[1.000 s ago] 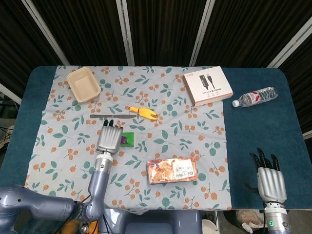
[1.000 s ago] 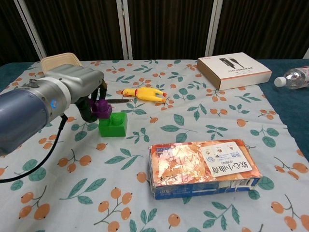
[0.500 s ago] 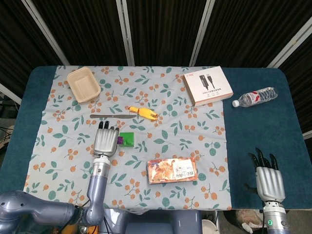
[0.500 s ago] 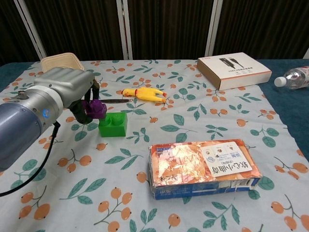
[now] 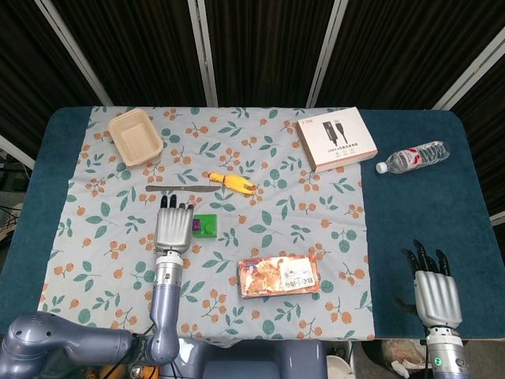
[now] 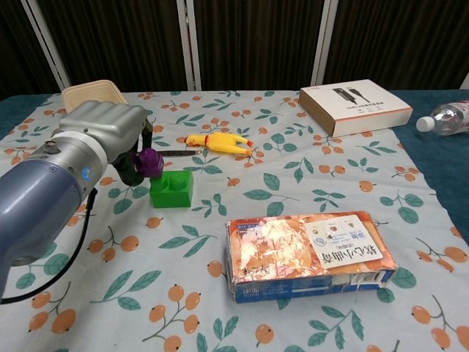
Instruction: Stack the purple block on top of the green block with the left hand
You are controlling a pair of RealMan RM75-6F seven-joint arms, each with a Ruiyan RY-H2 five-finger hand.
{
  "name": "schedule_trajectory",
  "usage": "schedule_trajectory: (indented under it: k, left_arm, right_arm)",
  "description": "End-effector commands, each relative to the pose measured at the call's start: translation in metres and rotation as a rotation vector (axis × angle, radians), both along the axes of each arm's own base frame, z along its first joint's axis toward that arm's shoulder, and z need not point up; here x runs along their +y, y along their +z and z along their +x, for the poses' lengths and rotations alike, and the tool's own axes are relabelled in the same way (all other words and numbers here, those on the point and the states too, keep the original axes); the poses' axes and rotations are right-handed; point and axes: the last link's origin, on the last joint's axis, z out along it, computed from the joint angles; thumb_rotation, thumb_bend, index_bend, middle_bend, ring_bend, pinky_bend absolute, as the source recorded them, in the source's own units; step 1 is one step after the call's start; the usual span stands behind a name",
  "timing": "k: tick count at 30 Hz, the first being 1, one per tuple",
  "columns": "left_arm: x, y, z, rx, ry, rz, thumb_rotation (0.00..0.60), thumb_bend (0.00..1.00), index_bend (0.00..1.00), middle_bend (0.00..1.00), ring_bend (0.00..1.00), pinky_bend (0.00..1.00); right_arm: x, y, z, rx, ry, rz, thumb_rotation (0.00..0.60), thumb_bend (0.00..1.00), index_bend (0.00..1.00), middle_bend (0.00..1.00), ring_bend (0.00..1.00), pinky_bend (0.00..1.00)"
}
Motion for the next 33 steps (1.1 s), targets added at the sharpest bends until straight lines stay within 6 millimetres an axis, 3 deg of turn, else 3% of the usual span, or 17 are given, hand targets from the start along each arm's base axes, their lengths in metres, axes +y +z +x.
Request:
schedule_trajectory:
  k: [1, 15, 33]
  left_arm:
    - [0.001, -0.003, 0.005, -0.008, 0.001, -0.003, 0.6, 0.34, 0.46, 0.43, 0.17, 0.17]
    - [0.004, -0.025, 0.018, 0.01, -0.007, -0.03, 0.6, 0.34, 0.46, 0.43, 0.17, 0.17]
    - [0.003, -0.034, 0.021, 0.013, -0.021, -0.022, 0.6, 0.34, 0.46, 0.42, 0.17, 0.17]
  right_arm:
    - [0.0, 0.0, 0.0, -0.001, 0.0, 0.001, 0.6, 0.15, 0.18, 0.08, 0.22, 0.0]
    - [0.0, 0.002, -0.001, -0.003, -0.002, 0.0, 0.6, 0.15, 0.18, 0.08, 0.22, 0.0]
    - [0.001, 0.002, -0.001, -0.005, -0.004, -0.003, 0.6, 0.15, 0.18, 0.08, 0.22, 0.0]
